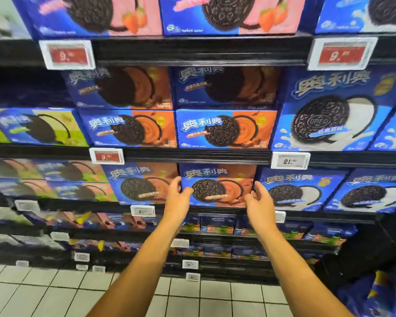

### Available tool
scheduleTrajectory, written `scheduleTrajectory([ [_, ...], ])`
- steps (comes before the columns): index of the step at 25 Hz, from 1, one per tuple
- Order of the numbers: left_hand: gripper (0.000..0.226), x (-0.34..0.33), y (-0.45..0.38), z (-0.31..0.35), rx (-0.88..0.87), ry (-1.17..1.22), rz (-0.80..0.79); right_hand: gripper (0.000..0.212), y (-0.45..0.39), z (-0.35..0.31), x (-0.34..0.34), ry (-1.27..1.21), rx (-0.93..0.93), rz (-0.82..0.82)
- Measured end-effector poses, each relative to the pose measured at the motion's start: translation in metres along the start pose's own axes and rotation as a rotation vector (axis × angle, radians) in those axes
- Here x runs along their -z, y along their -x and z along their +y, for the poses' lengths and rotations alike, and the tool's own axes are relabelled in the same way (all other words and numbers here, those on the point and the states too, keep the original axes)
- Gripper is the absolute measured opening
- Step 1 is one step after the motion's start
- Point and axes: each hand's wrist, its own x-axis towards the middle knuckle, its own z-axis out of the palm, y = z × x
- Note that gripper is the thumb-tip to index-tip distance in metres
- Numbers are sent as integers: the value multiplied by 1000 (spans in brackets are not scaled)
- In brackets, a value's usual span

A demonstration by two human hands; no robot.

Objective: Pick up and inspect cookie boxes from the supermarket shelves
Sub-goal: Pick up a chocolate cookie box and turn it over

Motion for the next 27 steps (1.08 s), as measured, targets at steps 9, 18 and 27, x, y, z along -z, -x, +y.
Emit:
scheduleTrajectory([
  [9, 67, 8, -13, 2, -25, -96, -107, 59, 0, -6, -14, 29, 8, 125],
  [18, 49, 11, -5, 12, -30, -99, -113, 69, 5, -13, -25, 22, -34, 128],
  [27, 39, 12, 2, 16, -47, -107, -116, 40, 4, -18, -29, -12, -45, 114],
])
